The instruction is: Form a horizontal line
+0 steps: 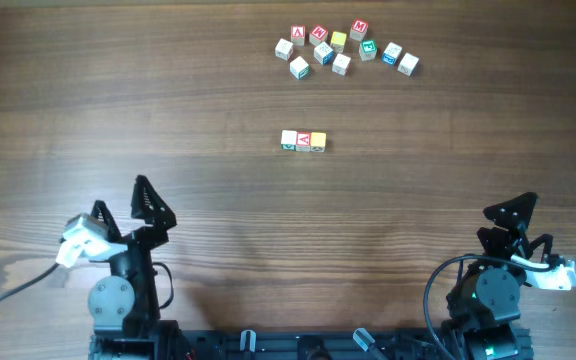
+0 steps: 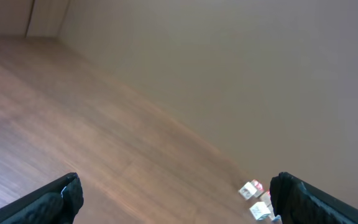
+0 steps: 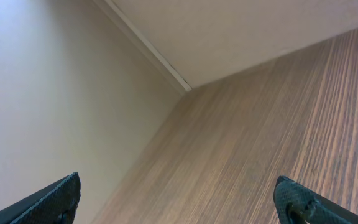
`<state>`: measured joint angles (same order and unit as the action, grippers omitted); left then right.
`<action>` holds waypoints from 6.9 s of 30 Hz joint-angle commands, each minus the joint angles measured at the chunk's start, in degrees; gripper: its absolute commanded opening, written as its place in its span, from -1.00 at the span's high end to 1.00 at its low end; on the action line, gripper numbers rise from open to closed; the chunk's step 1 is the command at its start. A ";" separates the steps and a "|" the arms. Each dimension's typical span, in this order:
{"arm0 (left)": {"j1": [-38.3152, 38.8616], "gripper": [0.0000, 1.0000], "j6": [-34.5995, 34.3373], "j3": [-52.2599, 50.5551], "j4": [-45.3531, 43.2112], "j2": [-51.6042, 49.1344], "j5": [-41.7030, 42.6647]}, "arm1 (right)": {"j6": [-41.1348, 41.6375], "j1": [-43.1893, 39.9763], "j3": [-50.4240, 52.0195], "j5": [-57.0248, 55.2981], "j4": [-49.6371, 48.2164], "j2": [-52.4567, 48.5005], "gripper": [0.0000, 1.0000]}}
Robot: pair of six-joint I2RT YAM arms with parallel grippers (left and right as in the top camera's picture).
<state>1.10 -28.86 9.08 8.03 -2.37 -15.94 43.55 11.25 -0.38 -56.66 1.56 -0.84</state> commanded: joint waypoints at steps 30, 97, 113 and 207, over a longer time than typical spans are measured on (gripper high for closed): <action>-0.52 -1.00 9.62 -8.76 -5.40 2.05 -0.37 | 0.39 -0.07 0.09 -0.57 -0.22 0.31 -0.99; -0.52 -1.00 16.87 -8.76 -5.25 2.03 0.50 | -49.53 -3.04 0.09 52.63 -2.38 0.31 -0.99; -0.52 -1.00 16.87 -8.76 -5.25 2.03 0.50 | -49.55 -8.22 0.09 52.63 -2.38 0.31 -0.98; -0.52 -1.00 16.87 -8.76 -5.25 2.03 0.48 | -49.40 -8.22 0.09 56.28 -2.01 0.31 -1.00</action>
<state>0.99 -13.08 0.58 2.66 -0.78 -15.94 -6.11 3.27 -0.36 -1.48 -0.45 -0.84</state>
